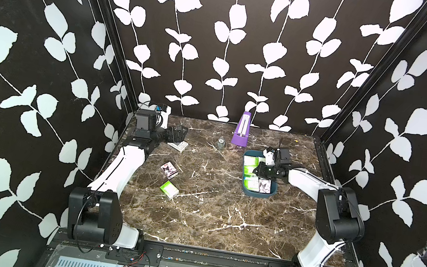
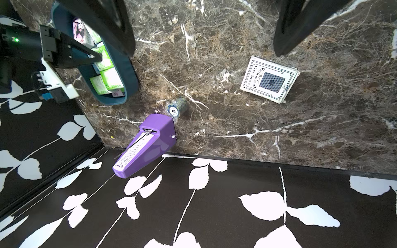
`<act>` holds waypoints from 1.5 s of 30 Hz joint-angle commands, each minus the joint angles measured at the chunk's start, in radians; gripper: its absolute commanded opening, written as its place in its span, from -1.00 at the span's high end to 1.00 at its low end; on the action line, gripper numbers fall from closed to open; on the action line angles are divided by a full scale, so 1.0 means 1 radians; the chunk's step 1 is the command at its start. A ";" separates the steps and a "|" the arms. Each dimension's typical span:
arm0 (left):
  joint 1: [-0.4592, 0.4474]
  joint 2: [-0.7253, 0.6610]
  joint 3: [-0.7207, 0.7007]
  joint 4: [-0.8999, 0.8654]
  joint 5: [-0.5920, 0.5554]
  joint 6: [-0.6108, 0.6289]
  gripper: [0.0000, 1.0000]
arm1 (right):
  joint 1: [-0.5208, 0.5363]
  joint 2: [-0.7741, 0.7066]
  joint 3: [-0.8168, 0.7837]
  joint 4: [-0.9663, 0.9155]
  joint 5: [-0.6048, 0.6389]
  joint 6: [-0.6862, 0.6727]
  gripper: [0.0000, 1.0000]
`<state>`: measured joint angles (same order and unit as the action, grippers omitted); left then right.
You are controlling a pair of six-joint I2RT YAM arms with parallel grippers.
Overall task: Put the pocket tissues into the storage box
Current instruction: Place the pocket tissues in the storage box, then pick up the pocket tissues from the center of the board.
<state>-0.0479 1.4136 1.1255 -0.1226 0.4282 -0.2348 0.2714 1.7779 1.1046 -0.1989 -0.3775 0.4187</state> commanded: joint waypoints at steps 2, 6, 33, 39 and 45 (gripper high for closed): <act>0.002 -0.033 0.030 -0.017 -0.005 0.024 -0.98 | 0.008 0.010 0.033 -0.018 0.012 -0.013 0.36; 0.003 -0.032 0.029 -0.017 -0.003 0.023 -0.98 | 0.008 -0.013 0.044 -0.040 0.021 -0.023 0.07; 0.079 -0.060 0.022 -0.097 -0.121 -0.052 -0.98 | 0.555 0.114 0.311 0.065 0.158 -0.216 -0.42; 0.107 -0.069 0.026 -0.148 -0.131 -0.046 -0.98 | 0.685 0.283 0.475 0.044 0.085 -0.267 -0.45; 0.119 -0.116 -0.018 -0.153 -0.143 -0.039 -0.98 | 0.754 0.399 0.627 -0.073 0.078 -0.365 -0.53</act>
<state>0.0639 1.3537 1.1297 -0.2504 0.2951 -0.2733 1.0138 2.1590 1.6470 -0.2100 -0.2844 0.1223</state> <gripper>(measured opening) 0.990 0.761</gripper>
